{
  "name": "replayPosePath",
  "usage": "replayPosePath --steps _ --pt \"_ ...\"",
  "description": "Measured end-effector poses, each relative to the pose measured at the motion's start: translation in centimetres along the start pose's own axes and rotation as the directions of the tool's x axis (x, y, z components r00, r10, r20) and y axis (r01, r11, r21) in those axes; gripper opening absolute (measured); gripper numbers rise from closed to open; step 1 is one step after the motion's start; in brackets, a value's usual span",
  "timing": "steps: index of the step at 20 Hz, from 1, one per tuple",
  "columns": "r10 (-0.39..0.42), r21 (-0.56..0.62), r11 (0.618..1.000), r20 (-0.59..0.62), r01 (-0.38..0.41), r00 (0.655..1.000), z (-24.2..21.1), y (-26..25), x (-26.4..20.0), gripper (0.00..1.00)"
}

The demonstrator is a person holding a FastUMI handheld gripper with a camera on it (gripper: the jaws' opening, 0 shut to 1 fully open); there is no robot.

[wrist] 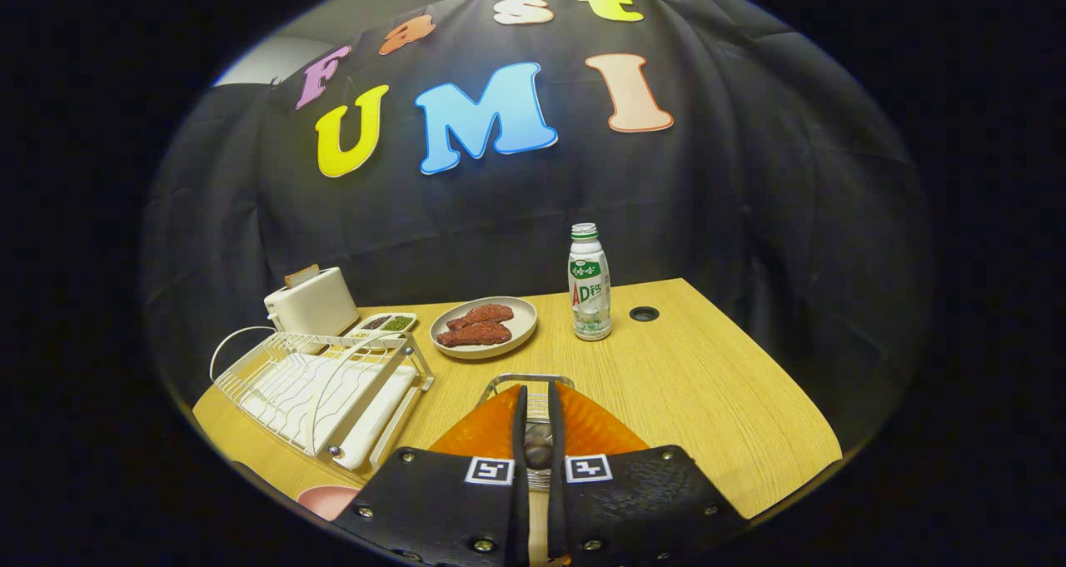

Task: Take the plate from the dish rack, then take the spoon from the basket and place it into the plate.

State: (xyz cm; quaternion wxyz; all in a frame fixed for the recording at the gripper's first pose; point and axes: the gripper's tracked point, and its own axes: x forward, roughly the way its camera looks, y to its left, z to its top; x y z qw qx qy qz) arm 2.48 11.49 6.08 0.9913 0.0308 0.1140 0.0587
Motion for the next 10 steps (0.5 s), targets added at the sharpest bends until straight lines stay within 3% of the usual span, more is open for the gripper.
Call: replayPosePath --steps 10 --pt "-0.016 -0.047 0.999 0.002 0.016 1.000 5.6 0.1 -4.2 0.08"
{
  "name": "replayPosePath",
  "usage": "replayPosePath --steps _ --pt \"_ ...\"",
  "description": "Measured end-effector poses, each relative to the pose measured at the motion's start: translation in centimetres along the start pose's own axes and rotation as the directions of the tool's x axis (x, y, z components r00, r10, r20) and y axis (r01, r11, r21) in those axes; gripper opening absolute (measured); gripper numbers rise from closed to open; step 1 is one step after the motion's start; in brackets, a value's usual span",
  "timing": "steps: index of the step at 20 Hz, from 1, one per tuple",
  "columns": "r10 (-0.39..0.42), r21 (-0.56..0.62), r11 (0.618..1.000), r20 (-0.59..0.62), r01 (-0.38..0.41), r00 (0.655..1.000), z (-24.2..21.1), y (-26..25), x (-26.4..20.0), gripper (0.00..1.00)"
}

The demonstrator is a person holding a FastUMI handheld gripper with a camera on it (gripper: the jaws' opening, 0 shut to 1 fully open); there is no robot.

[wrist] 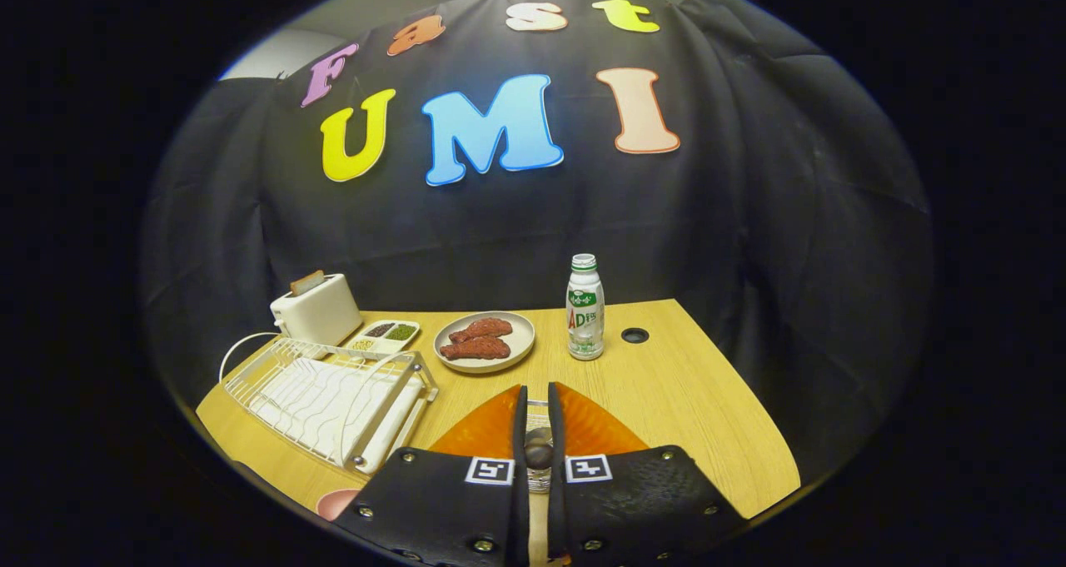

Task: Take the plate from the dish rack, then take the spoon from the basket and place it into the plate.

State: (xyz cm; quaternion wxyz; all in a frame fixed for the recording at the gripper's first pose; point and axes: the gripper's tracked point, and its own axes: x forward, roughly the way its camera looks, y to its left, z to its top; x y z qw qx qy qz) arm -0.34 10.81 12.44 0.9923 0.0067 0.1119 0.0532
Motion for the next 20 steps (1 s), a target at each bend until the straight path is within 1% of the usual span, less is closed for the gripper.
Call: replayPosePath --steps 6,9,13,16,20 --pt "-0.036 -0.025 0.999 0.060 0.037 0.998 2.9 0.7 -5.1 0.08" --pt "-0.007 -0.033 0.999 0.072 0.009 0.997 2.9 2.7 -7.8 0.08" --pt "0.063 -0.075 0.995 0.026 -0.061 0.998 0.3 6.0 -10.1 0.08" --pt "0.092 -0.128 0.987 -0.039 -0.096 0.995 -2.6 7.6 -10.4 0.08" --pt "0.146 -0.136 0.977 -0.125 -0.162 0.981 -5.9 10.1 -10.3 0.08"
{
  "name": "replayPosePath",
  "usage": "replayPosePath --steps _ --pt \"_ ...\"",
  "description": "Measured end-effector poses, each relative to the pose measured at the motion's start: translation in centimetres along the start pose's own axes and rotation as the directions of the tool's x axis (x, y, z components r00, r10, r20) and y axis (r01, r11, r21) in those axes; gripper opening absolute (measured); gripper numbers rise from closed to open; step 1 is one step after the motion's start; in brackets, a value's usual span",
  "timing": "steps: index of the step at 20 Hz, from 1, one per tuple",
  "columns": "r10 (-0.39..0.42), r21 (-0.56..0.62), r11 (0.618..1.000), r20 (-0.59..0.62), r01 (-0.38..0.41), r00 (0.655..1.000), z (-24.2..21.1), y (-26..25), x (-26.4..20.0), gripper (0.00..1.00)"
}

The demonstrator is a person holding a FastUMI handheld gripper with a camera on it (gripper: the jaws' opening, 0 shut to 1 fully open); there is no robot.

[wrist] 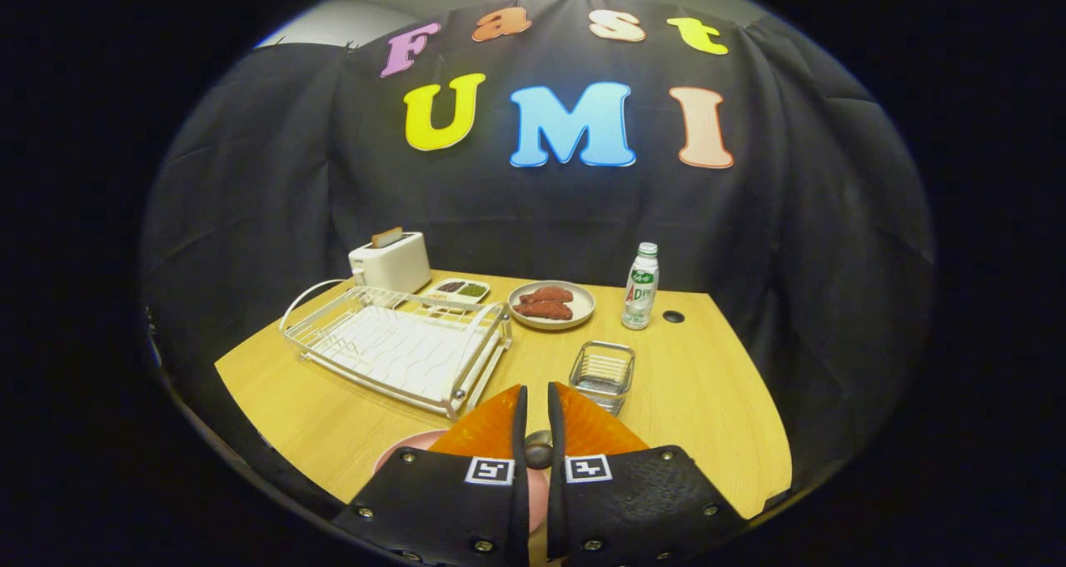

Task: Take the plate from the dish rack, then take the spoon from the basket and place it into the plate.

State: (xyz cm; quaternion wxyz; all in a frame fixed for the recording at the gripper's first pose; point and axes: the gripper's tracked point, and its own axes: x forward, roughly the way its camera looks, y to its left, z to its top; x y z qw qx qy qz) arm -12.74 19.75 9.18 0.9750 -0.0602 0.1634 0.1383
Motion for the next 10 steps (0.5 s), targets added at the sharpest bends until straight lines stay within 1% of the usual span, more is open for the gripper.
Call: replayPosePath --steps 4,10 --pt "0.054 -0.016 0.998 -0.070 -0.055 0.996 -2.0 2.6 1.1 0.08" --pt "0.149 -0.001 0.989 -0.128 -0.150 0.981 -3.4 6.4 2.8 0.08"
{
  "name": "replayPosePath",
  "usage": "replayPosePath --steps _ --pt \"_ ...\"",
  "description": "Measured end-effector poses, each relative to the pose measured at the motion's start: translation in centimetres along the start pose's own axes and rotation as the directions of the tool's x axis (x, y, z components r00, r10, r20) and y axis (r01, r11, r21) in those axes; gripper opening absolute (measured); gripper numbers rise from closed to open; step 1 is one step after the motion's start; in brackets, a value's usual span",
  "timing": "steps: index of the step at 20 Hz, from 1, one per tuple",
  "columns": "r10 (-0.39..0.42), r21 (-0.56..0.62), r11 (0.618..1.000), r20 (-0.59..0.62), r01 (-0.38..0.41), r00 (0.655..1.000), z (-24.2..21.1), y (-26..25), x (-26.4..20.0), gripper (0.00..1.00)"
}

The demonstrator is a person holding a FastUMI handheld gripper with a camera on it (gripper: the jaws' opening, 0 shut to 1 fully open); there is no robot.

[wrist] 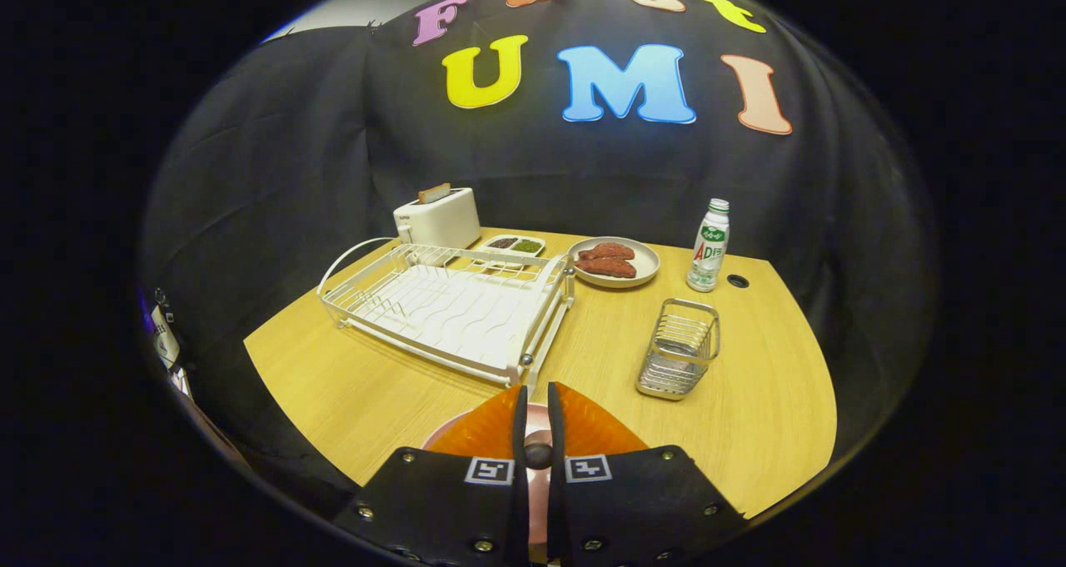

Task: Take the plate from the dish rack, then take the spoon from the basket and place it into the plate.

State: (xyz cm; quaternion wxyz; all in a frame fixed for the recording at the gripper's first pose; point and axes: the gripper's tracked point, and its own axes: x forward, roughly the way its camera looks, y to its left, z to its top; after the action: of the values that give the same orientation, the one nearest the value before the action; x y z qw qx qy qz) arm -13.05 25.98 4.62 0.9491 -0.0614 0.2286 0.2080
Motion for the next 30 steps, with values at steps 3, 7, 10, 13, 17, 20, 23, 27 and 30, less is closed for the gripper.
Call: replayPosePath --steps 3,7,10,13,17,20,23,27,30 --pt "0.027 -0.006 1.000 -0.026 -0.027 0.999 -0.6 1.2 1.2 0.08" --pt "0.062 0.001 0.998 -0.020 -0.062 0.998 0.0 2.4 1.5 0.08" --pt "0.094 -0.006 0.996 -0.023 -0.094 0.995 -0.2 3.3 1.4 0.08" --pt "0.096 -0.005 0.995 -0.030 -0.096 0.995 -0.7 3.1 1.5 0.08" --pt "0.071 -0.008 0.997 -0.055 -0.072 0.996 -1.5 2.2 1.6 0.14" --pt "0.045 -0.035 0.998 -0.079 -0.048 0.996 -2.5 1.4 1.1 0.19" --pt "0.006 -0.028 1.000 -0.035 -0.007 0.999 -1.1 0.1 0.6 0.22" --pt "-0.048 -0.036 0.998 0.063 0.050 0.997 2.2 -2.1 -1.0 0.22" --pt "-0.100 -0.022 0.994 0.138 0.104 0.985 4.8 -4.0 -2.2 0.22"
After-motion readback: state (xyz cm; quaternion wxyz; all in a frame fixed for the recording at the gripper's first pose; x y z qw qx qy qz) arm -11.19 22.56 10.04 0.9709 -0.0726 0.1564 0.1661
